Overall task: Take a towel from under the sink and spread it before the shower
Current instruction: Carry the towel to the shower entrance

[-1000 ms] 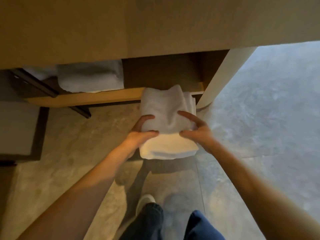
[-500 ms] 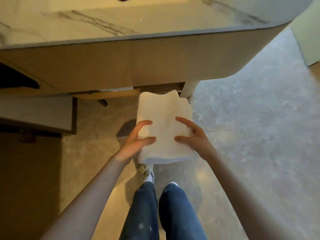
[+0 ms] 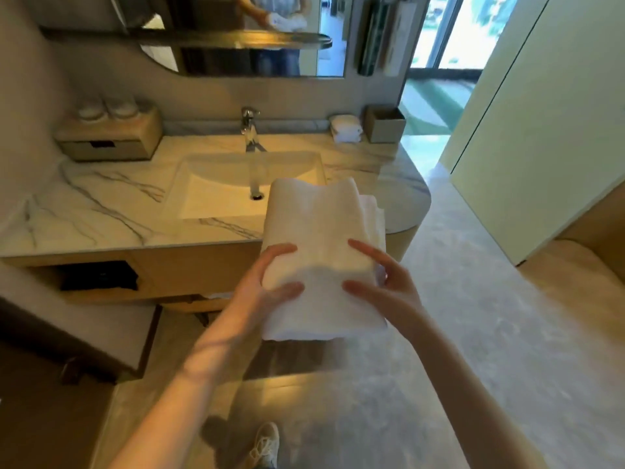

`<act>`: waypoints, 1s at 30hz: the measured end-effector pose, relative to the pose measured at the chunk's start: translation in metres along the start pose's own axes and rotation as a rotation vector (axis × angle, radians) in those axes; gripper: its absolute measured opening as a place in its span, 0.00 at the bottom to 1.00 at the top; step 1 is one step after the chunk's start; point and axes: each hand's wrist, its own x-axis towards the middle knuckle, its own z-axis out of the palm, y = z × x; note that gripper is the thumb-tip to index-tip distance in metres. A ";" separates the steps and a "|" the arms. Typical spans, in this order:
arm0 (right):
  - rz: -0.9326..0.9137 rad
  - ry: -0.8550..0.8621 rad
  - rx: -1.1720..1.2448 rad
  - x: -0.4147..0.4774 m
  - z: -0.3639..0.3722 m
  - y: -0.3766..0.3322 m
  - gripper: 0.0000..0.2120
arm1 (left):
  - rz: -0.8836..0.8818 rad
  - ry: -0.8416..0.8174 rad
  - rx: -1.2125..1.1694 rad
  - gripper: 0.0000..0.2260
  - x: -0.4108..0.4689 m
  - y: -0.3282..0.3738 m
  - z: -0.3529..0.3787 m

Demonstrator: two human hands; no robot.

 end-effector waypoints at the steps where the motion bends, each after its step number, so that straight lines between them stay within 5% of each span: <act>1: -0.027 0.010 -0.016 0.001 -0.002 -0.011 0.29 | 0.073 0.025 0.085 0.24 0.001 0.010 0.000; 6: -0.144 0.096 -0.088 0.004 -0.004 -0.038 0.28 | 0.258 0.058 0.162 0.23 0.011 0.025 0.000; 19: -0.170 0.249 -0.076 0.094 0.011 -0.045 0.26 | 0.301 -0.010 0.179 0.20 0.122 0.046 -0.033; 30: -0.213 0.065 -0.040 0.215 -0.006 -0.020 0.27 | 0.256 0.092 0.211 0.20 0.223 0.042 -0.039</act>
